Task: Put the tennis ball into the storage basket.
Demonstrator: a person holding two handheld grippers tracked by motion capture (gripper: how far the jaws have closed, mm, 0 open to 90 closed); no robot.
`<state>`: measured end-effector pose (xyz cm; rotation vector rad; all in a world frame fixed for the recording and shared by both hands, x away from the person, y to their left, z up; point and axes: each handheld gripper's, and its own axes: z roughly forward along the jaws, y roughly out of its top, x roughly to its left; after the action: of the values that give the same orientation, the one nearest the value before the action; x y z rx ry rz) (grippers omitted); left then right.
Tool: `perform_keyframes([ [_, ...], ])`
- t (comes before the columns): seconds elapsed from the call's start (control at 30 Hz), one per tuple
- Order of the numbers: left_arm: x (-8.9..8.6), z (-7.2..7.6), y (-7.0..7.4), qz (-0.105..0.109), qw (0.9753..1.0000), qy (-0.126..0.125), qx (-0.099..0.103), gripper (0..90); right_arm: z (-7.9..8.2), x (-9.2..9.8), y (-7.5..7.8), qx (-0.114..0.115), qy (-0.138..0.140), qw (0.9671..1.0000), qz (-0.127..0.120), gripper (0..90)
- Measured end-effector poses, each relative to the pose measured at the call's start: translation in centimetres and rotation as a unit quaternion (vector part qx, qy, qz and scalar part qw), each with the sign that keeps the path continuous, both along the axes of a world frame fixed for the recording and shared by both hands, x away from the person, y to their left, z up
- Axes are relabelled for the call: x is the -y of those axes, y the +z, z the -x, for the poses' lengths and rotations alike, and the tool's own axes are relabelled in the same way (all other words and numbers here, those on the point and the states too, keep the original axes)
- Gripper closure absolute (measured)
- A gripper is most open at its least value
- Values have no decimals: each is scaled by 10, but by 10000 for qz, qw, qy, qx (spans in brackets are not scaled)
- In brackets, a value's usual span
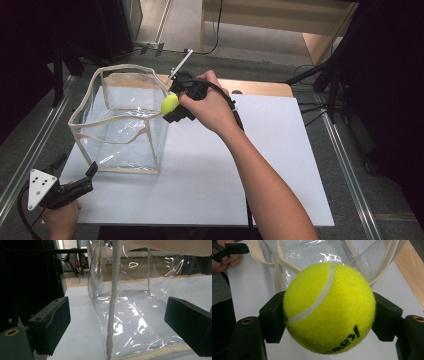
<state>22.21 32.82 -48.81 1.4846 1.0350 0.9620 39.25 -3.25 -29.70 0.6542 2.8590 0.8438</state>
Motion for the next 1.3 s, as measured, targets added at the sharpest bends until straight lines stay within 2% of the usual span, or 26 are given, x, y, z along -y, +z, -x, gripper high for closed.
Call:
perform_keyframes([
  [0.7, 0, 0, 0, 13, 10000, -3, -1, 69, -10, -9, 21, 128, -5, 9999, -27, 244],
  [1.3, -1, 0, 0, 34, 10000, -1, -2, 69, -21, -24, 19, 120, -10, 9999, -20, 244],
])
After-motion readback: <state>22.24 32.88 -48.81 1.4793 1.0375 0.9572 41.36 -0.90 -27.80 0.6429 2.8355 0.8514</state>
